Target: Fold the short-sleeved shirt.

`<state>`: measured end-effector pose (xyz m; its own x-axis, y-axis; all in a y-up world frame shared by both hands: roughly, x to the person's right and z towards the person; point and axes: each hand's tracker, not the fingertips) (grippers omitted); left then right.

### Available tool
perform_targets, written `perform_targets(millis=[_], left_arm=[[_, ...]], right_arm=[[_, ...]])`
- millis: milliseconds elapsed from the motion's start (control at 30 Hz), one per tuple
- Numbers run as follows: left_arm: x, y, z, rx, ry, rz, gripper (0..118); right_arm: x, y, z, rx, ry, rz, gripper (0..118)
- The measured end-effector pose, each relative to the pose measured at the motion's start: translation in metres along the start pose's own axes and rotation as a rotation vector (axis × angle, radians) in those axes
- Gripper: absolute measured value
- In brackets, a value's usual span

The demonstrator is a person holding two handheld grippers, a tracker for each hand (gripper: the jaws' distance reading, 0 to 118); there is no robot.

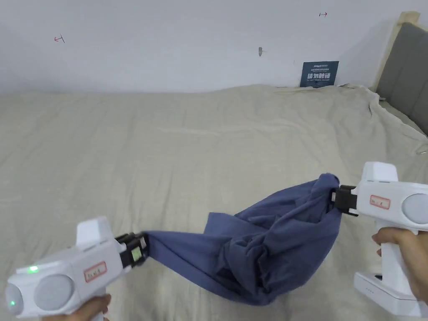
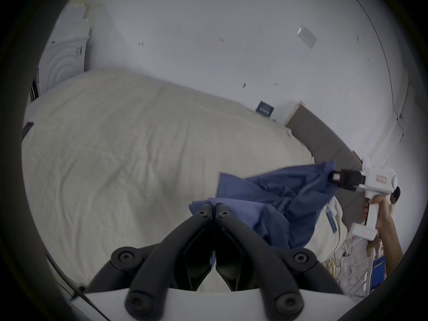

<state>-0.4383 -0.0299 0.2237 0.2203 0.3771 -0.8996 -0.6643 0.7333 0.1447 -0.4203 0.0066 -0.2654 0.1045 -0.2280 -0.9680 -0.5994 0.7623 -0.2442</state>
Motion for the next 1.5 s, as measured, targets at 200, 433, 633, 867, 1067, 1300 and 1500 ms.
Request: perform_targets(millis=[200, 433, 633, 867, 1067, 1300, 1500], left_arm=[[-0.004, 0.076, 0.015, 0.121, 0.023, -0.017, 0], [0.011, 0.152, 0.018, 0.204, 0.083, -0.072, 0], [0.014, 0.209, 0.007, 0.238, 0.098, -0.054, 0], [0.016, 0.27, -0.014, 0.255, 0.155, -0.088, 0], [0.014, 0.299, -0.023, 0.312, 0.197, -0.137, 0], [-0.007, 0.292, -0.041, 0.324, 0.166, -0.146, 0], [-0.032, 0.227, -0.076, 0.203, 0.217, -0.153, 0]], right_arm=[[0.005, 0.041, 0.033, 0.087, -0.032, 0.031, 5], [0.014, 0.093, 0.043, 0.181, -0.044, -0.027, 5], [0.01, 0.135, 0.036, 0.23, -0.042, -0.057, 5], [-0.002, 0.179, 0.016, 0.262, -0.056, -0.092, 5], [0.003, 0.2, -0.014, 0.33, -0.06, -0.154, 5], [0.007, 0.181, -0.051, 0.328, -0.067, -0.16, 5], [0.017, 0.117, -0.084, 0.198, -0.09, -0.144, 5]])
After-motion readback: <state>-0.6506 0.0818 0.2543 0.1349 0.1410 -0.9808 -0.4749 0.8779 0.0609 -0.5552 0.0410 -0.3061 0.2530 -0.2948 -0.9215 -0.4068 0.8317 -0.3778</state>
